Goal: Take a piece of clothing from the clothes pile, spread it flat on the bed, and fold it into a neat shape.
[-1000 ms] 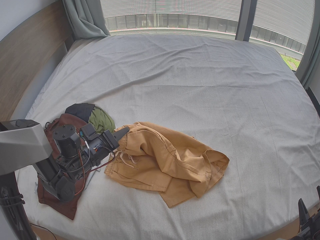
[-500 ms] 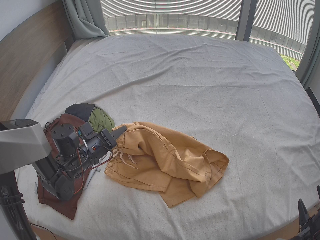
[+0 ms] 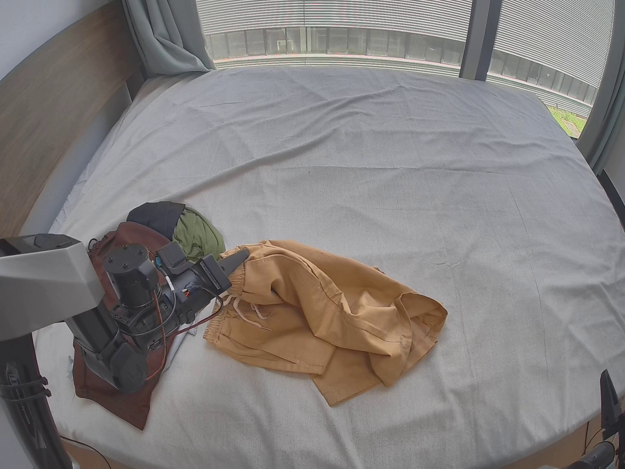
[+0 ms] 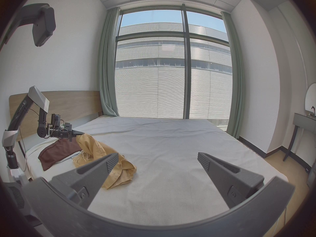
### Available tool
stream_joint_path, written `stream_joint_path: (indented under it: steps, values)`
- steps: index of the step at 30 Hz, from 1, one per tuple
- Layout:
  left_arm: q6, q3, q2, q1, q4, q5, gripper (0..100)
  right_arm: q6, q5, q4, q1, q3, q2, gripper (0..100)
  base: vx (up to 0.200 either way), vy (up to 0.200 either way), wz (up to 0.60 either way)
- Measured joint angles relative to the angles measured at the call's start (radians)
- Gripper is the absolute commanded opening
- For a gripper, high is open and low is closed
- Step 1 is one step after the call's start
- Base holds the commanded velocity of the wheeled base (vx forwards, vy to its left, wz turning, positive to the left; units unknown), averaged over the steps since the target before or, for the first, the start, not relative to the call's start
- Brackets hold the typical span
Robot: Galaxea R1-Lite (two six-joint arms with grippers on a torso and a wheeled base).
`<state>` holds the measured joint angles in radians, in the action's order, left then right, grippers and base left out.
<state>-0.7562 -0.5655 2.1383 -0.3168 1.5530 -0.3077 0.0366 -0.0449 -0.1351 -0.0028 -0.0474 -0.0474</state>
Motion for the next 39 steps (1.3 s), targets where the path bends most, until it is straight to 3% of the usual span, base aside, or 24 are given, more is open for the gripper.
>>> stream_joint_path:
  steps: [14, 23, 28, 32, 39]
  values:
    - [0.001, 0.000, -0.004, 0.002, 0.000, -0.003, 0, -0.005, -0.076, 0.000, 0.000, -0.071, -0.214, 100, 0.000, 0.000, 0.00]
    - [0.002, 0.004, -0.014, 0.003, 0.000, -0.020, 0, 0.001, -0.255, -0.007, 0.007, -0.164, -0.489, 100, 0.000, 0.000, 0.00]
    - [0.003, 0.005, -0.019, 0.002, 0.000, -0.024, 0, -0.002, -0.309, -0.014, 0.060, -0.212, -0.634, 100, 0.000, 0.000, 0.00]
    - [0.018, 0.008, -0.021, 0.000, 0.000, -0.027, 0, -0.009, -0.323, -0.029, 0.126, -0.251, -0.739, 100, 0.000, 0.000, 0.00]
    - [0.048, 0.014, -0.020, 0.000, 0.000, -0.029, 0, -0.018, -0.336, -0.115, 0.170, -0.348, -0.925, 100, 0.000, 0.000, 0.00]
